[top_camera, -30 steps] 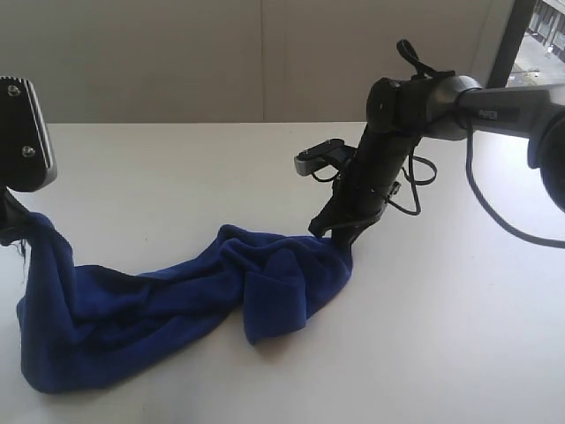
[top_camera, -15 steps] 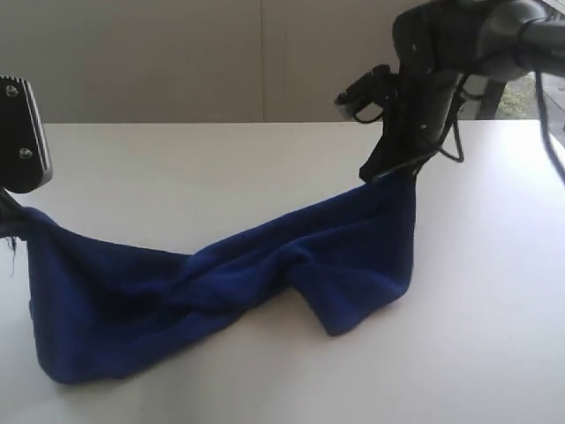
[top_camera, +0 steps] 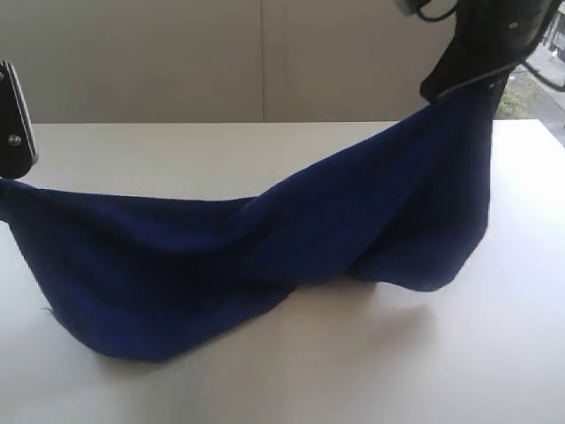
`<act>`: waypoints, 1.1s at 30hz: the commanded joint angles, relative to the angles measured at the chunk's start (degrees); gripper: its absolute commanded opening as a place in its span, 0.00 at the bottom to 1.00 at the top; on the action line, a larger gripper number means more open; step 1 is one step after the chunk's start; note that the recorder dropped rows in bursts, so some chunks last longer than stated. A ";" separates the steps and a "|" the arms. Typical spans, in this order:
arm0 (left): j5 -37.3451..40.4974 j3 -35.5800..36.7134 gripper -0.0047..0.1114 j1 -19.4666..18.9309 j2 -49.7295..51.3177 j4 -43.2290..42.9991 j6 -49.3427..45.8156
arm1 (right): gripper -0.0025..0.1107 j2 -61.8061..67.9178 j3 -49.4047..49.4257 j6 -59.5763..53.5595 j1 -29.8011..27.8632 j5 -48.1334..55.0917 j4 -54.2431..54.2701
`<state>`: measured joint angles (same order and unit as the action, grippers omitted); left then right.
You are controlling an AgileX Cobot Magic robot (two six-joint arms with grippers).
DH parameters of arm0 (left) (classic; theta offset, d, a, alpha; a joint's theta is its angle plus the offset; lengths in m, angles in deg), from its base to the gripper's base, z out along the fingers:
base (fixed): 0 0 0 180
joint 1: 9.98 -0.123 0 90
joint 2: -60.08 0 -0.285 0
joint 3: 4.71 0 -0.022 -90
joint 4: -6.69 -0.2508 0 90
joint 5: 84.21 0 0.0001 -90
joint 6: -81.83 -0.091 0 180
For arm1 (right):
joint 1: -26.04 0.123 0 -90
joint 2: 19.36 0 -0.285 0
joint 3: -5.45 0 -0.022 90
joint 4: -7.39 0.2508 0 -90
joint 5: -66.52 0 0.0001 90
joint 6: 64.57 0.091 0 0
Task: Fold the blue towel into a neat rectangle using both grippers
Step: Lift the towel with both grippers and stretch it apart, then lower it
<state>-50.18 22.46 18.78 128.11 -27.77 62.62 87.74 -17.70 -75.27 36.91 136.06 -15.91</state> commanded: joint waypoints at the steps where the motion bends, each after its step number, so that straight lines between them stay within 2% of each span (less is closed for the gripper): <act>1: 0.23 -0.58 0.04 -0.03 -1.56 -4.18 4.45 | 0.02 -6.11 -0.23 1.04 -0.21 0.42 -2.45; 8: 0.55 -5.58 0.04 -0.03 -6.00 -3.50 4.70 | 0.02 -13.12 0.13 2.00 -0.21 0.42 -3.38; 17: 7.53 -6.62 0.04 -0.03 -11.01 -2.69 4.70 | 0.02 -21.54 6.71 3.63 -0.21 0.42 -3.65; 27: 17.03 -6.72 0.04 -0.03 -15.21 9.63 -0.58 | 0.02 -31.44 16.54 7.13 -0.21 0.42 -3.04; 31: 25.25 -6.72 0.04 -0.03 -15.18 15.66 -2.79 | 0.02 -34.91 22.30 7.30 -0.21 0.42 1.43; 33: 26.46 -6.72 0.04 -0.03 -15.18 16.19 -3.08 | 0.02 -35.47 24.44 7.43 -0.21 0.42 1.81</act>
<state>-27.20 16.03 18.78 113.44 -13.53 60.25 53.30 3.85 -68.45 36.91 136.68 -15.01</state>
